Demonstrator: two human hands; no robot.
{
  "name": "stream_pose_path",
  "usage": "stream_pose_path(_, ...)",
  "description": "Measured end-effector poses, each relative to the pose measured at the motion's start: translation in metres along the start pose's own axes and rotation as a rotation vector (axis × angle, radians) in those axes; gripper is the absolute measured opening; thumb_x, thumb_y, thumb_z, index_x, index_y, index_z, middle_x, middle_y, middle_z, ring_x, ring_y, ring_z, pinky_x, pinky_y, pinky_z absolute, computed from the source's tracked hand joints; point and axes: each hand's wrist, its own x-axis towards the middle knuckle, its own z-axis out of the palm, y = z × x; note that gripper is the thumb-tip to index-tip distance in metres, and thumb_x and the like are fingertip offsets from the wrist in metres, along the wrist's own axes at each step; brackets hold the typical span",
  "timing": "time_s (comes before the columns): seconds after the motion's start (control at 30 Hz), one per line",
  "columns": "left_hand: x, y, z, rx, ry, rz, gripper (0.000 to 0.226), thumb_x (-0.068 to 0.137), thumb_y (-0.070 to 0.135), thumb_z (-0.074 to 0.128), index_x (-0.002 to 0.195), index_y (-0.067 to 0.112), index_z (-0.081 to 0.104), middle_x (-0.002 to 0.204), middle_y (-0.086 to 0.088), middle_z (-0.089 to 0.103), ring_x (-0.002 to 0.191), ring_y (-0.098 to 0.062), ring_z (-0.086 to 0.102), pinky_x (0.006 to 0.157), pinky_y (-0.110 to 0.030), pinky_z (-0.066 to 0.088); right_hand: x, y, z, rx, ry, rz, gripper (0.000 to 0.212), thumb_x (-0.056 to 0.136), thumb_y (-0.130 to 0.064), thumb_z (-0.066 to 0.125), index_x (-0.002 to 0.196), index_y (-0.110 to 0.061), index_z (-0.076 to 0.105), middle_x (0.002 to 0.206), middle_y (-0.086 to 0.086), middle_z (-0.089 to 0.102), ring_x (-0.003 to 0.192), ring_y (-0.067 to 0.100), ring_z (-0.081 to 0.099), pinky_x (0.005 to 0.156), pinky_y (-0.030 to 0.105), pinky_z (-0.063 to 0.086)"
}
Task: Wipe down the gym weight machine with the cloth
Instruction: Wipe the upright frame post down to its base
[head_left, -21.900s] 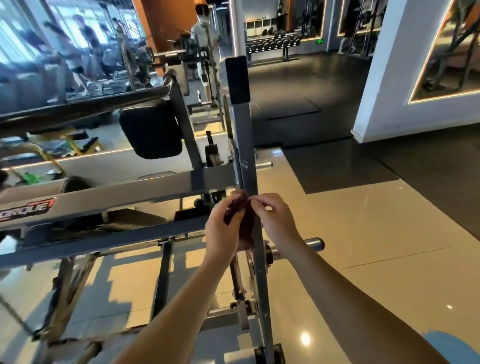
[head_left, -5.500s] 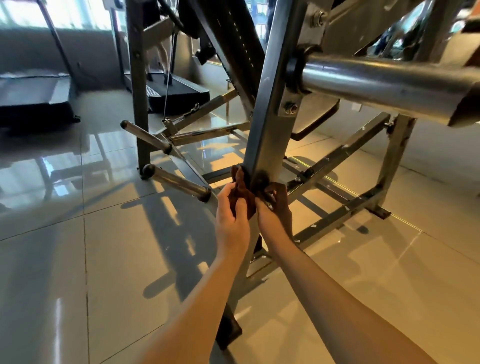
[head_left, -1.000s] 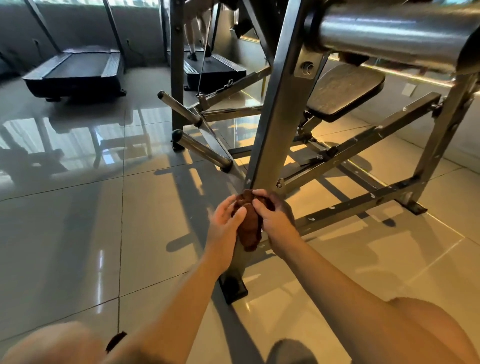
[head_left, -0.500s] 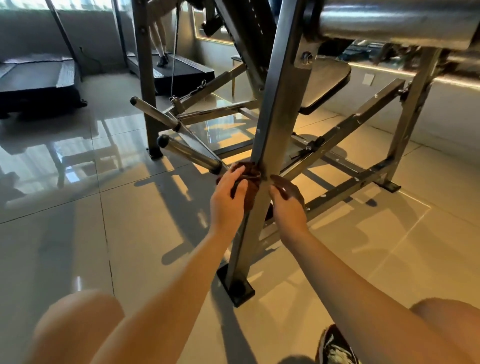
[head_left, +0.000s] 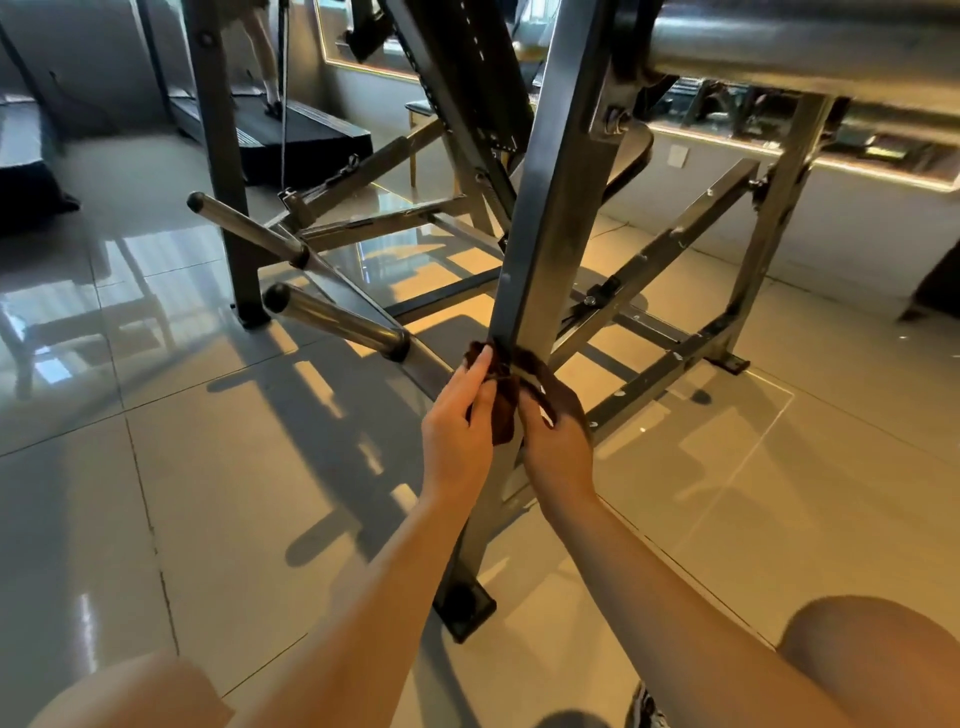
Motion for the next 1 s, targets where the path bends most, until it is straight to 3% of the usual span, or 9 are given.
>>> stream_pose_path(0.17, -0.020, -0.026, 0.000, 0.065, -0.005, -0.051, 0.055, 0.105, 0.013, 0.048, 0.142, 0.053, 0.036, 0.141, 0.006, 0.057, 0.130, -0.012, 0.055, 0.109, -0.036, 0.048, -0.003, -0.003, 0.004, -0.075, -0.007, 0.017, 0.034, 0.107, -0.034, 0.048, 0.140, -0.034, 0.056, 0.117, -0.033, 0.052, 0.112, -0.010, 0.046, 0.101, 0.021, 0.040)
stream_pose_path(0.3, -0.017, -0.014, -0.002, 0.057, 0.021, -0.120, 0.047, 0.105, 0.014, 0.049, 0.144, 0.040, 0.040, 0.130, 0.011, 0.059, 0.126, -0.015, 0.058, 0.097, -0.019, 0.051, 0.007, -0.025, 0.000, -0.120, 0.047, -0.044, 0.039, 0.106, -0.038, 0.049, 0.145, -0.031, 0.053, 0.141, -0.013, 0.055, 0.128, 0.000, 0.042, 0.109, 0.030, 0.038)
stream_pose_path(0.4, 0.018, 0.032, 0.002, 0.035, 0.004, 0.021, 0.043, 0.106, 0.015, 0.050, 0.146, 0.029, 0.048, 0.130, 0.013, 0.062, 0.121, -0.006, 0.060, 0.101, -0.021, 0.051, 0.020, -0.049, 0.000, -0.107, 0.079, -0.088, 0.033, 0.106, -0.037, 0.050, 0.138, -0.031, 0.058, 0.133, -0.009, 0.062, 0.125, 0.006, 0.052, 0.107, 0.033, 0.045)
stream_pose_path(0.5, 0.057, 0.064, 0.011, 0.057, -0.022, 0.171, 0.044, 0.108, 0.017, 0.046, 0.150, 0.027, 0.045, 0.133, 0.008, 0.061, 0.119, 0.000, 0.057, 0.099, -0.015, 0.046, 0.031, -0.065, 0.000, -0.072, 0.116, -0.145, 0.024, 0.105, -0.037, 0.051, 0.126, -0.034, 0.063, 0.113, -0.018, 0.067, 0.106, -0.006, 0.059, 0.091, 0.021, 0.050)
stream_pose_path(0.57, 0.059, 0.061, 0.014, 0.041, -0.049, 0.196, 0.046, 0.108, 0.018, 0.045, 0.152, 0.032, 0.040, 0.138, 0.005, 0.058, 0.123, -0.003, 0.056, 0.102, -0.022, 0.049, 0.033, -0.070, 0.000, -0.093, 0.119, -0.156, 0.026, 0.106, -0.036, 0.048, 0.130, -0.033, 0.060, 0.113, -0.020, 0.064, 0.101, -0.012, 0.056, 0.085, 0.014, 0.044)
stream_pose_path(0.73, 0.018, 0.020, 0.001, 0.038, -0.061, 0.110, 0.048, 0.105, 0.016, 0.049, 0.147, 0.036, 0.043, 0.145, 0.006, 0.054, 0.130, -0.013, 0.056, 0.104, -0.045, 0.052, 0.027, -0.068, 0.002, -0.145, 0.114, -0.137, 0.033, 0.106, -0.034, 0.049, 0.140, -0.031, 0.051, 0.127, -0.017, 0.054, 0.115, -0.002, 0.047, 0.092, 0.017, 0.038)
stream_pose_path(0.8, 0.025, 0.026, -0.001, 0.028, -0.058, 0.080, 0.046, 0.105, 0.014, 0.050, 0.147, 0.032, 0.046, 0.137, 0.006, 0.060, 0.125, -0.012, 0.060, 0.102, -0.041, 0.054, 0.028, -0.070, 0.000, -0.164, 0.113, -0.131, 0.031, 0.106, -0.034, 0.050, 0.137, -0.031, 0.053, 0.124, -0.018, 0.055, 0.111, -0.002, 0.049, 0.086, 0.012, 0.036)
stream_pose_path(0.9, 0.055, 0.060, 0.006, 0.012, -0.038, 0.143, 0.042, 0.105, 0.013, 0.050, 0.145, 0.025, 0.050, 0.124, 0.010, 0.065, 0.114, -0.003, 0.062, 0.096, -0.020, 0.052, 0.034, -0.078, -0.004, -0.120, 0.115, -0.095, 0.018, 0.106, -0.033, 0.051, 0.122, -0.040, 0.056, 0.106, -0.026, 0.057, 0.094, -0.010, 0.053, 0.075, 0.007, 0.036)
stream_pose_path(1.0, 0.074, 0.082, 0.016, -0.091, -0.058, 0.197, 0.040, 0.106, 0.014, 0.048, 0.144, 0.027, 0.048, 0.128, 0.009, 0.062, 0.118, 0.001, 0.059, 0.096, -0.013, 0.048, 0.039, -0.078, -0.004, -0.068, 0.130, -0.070, 0.014, 0.105, -0.032, 0.053, 0.110, -0.045, 0.055, 0.098, -0.030, 0.058, 0.088, -0.013, 0.054, 0.070, 0.008, 0.038)
